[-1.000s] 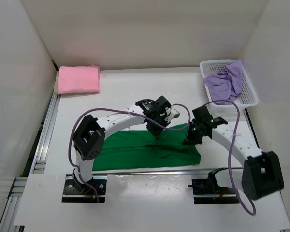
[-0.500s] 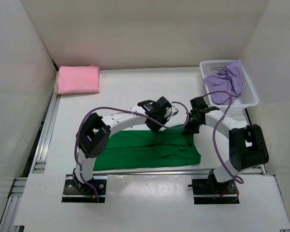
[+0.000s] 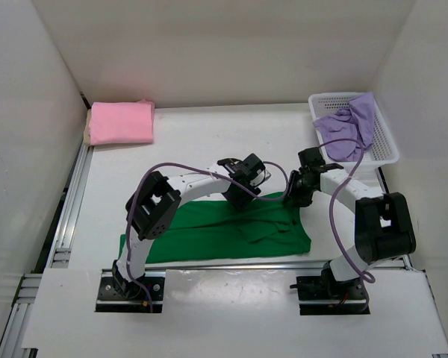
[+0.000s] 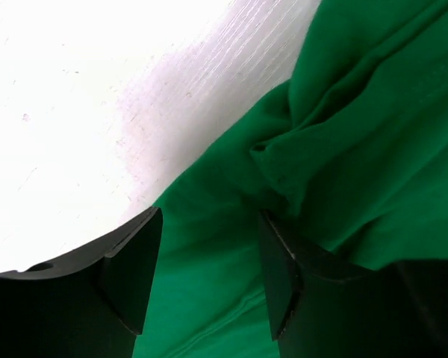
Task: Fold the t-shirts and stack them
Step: Fold the other side of the tshirt into a rectangle
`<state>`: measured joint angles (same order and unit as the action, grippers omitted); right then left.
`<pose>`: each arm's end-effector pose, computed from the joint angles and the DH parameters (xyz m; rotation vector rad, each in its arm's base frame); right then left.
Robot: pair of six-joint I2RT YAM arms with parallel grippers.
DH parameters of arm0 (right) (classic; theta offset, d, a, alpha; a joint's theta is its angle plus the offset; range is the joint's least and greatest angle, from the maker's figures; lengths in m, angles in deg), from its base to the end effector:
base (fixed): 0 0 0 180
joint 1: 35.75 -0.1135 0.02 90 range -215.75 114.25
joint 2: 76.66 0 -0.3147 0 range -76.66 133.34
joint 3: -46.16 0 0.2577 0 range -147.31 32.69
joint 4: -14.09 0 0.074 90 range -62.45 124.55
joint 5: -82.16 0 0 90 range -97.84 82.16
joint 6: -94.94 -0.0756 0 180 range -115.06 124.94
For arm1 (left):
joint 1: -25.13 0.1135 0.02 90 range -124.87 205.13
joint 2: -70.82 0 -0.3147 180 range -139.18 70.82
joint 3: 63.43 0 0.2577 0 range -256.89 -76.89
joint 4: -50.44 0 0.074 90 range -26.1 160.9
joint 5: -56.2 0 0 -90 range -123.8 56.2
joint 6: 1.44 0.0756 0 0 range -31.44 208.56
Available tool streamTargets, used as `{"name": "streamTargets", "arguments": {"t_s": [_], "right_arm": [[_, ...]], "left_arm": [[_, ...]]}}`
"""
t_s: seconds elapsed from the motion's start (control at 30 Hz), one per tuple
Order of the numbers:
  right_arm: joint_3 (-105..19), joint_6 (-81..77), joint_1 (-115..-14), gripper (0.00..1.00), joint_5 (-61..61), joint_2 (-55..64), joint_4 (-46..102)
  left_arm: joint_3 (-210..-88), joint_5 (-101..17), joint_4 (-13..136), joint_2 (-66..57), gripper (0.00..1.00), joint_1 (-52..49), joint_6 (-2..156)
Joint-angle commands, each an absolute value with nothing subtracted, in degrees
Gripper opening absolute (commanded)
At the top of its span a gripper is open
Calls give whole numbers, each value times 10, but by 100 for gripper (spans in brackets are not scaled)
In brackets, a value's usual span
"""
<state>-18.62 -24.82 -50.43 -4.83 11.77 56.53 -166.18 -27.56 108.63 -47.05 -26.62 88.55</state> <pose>0.2970 0.0819 0.1880 0.3470 2.7387 0.2882 0.2904 -0.3552 0.1816 1.2154 2.5582 -0.0424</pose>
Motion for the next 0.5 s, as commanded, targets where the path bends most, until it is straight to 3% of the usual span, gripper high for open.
{"name": "streamTargets", "arguments": {"t_s": [0.0, 0.2, 0.37, 0.47], "right_arm": [[-184, -252, -503, 47, -69, 67, 579], [-133, -295, -508, 45, -97, -39, 600], [-127, -316, -541, 32, -96, -63, 607], [-133, -329, -548, 20, -76, -31, 602]], "left_arm": [[-1672, -257, 1085, -440, 65, -264, 886], [-1635, -220, 1085, -364, 68, -252, 886], [-1599, -232, 1085, -308, 69, -237, 886], [-1615, -294, 1095, -321, 70, -237, 886]]}}
